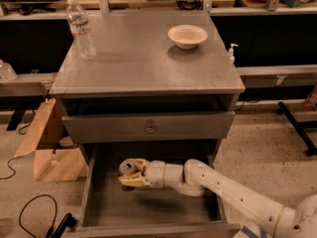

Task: Place orange can into middle drawer

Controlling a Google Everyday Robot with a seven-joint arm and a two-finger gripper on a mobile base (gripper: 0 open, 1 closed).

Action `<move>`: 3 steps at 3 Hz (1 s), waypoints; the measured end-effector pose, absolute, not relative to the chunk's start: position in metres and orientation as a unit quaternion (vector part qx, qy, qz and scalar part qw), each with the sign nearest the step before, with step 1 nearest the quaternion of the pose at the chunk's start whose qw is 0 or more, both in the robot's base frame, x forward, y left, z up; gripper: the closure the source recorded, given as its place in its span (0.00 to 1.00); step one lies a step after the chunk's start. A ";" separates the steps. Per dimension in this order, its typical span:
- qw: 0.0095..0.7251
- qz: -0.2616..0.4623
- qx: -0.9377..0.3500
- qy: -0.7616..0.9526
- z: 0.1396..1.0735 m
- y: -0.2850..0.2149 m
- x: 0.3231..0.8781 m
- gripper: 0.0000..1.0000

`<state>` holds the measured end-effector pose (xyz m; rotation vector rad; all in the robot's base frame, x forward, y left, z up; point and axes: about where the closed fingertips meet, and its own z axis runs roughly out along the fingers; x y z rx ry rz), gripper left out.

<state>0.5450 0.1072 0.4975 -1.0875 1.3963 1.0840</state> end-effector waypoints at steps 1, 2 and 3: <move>0.490 0.466 -0.450 0.582 0.469 0.138 0.535 1.00; 0.487 0.470 -0.451 0.582 0.465 0.145 0.533 0.86; 0.486 0.472 -0.452 0.581 0.466 0.147 0.532 0.63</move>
Offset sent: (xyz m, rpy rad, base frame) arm -0.0103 0.0325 -0.0301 0.0012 0.0413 0.0305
